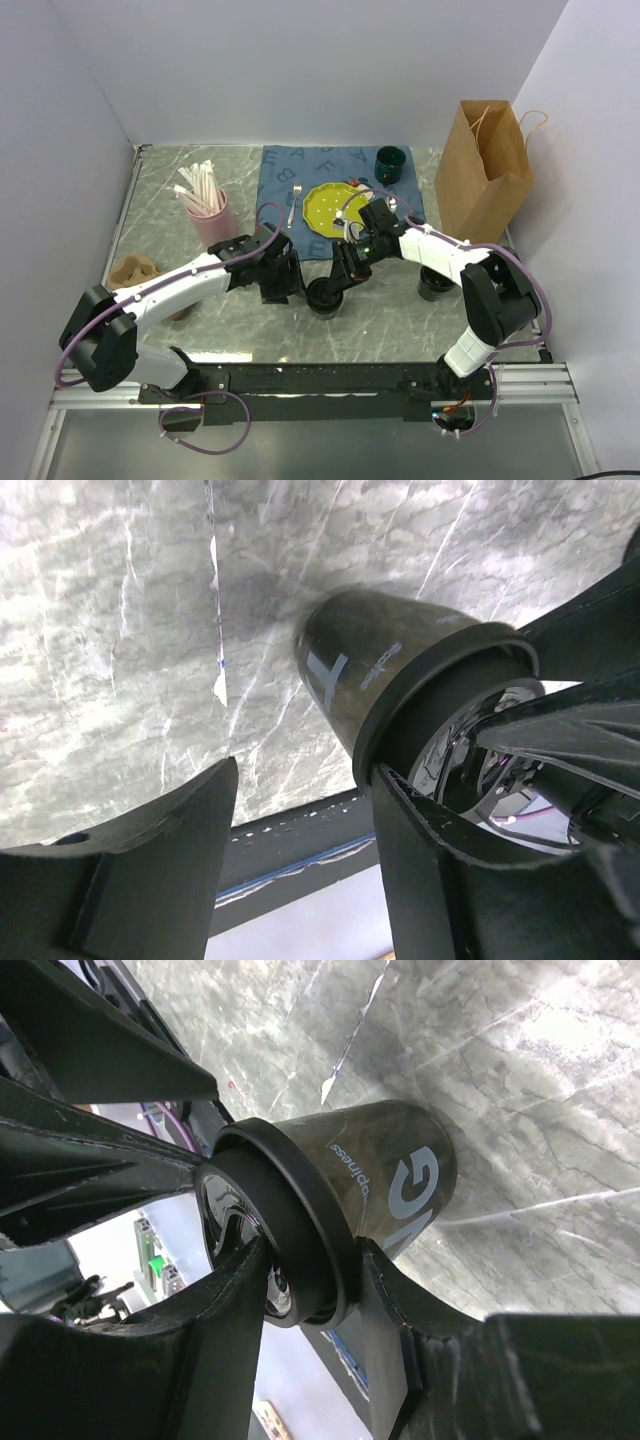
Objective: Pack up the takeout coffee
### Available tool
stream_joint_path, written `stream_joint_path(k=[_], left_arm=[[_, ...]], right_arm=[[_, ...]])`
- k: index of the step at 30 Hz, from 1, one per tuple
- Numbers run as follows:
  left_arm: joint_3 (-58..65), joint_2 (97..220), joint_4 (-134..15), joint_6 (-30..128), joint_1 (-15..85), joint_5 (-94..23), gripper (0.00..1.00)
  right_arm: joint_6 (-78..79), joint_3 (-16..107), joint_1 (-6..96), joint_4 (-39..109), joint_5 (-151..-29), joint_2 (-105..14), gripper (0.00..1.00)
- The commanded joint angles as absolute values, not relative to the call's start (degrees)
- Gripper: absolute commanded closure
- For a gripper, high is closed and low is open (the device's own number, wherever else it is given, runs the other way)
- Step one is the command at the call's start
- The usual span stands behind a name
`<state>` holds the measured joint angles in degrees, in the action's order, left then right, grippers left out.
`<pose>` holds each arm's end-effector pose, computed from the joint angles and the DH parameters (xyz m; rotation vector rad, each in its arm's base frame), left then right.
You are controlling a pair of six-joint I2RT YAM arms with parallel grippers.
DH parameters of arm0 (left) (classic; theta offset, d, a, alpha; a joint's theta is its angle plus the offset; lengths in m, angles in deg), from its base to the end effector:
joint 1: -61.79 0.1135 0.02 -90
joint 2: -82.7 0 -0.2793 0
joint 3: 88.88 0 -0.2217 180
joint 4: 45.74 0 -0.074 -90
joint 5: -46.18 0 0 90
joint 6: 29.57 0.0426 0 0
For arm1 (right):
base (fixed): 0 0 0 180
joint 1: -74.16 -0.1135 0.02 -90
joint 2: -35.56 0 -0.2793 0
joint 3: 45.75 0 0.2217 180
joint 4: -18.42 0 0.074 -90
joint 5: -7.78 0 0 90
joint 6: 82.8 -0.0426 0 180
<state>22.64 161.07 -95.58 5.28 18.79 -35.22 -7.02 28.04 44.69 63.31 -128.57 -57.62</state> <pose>0.1716 -0.1688 0.2487 -0.2414 2.8097 -0.7151 0.2369 0.1693 0.2256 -0.6276 2.6745 1.3187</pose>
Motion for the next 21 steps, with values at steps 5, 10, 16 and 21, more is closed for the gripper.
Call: stream_joint_path(k=[5,10,16,21], left_arm=[[18.64,160.14,-95.11,7.08,19.43,-38.10,0.38],[18.73,159.25,-94.84,7.34,19.43,-38.54,0.38],[17.76,160.57,-94.76,7.87,19.43,-37.93,0.38],[17.06,160.49,-95.28,8.40,19.43,-38.54,0.37]], right_arm=[[-2.29,30.86,44.01,68.93,-121.95,-58.48,0.44],[-2.56,33.94,43.93,71.30,-121.78,-57.78,0.35],[-2.56,36.58,44.10,73.15,-122.04,-57.95,0.32],[-2.47,36.93,44.01,73.50,-122.57,-57.16,0.31]])
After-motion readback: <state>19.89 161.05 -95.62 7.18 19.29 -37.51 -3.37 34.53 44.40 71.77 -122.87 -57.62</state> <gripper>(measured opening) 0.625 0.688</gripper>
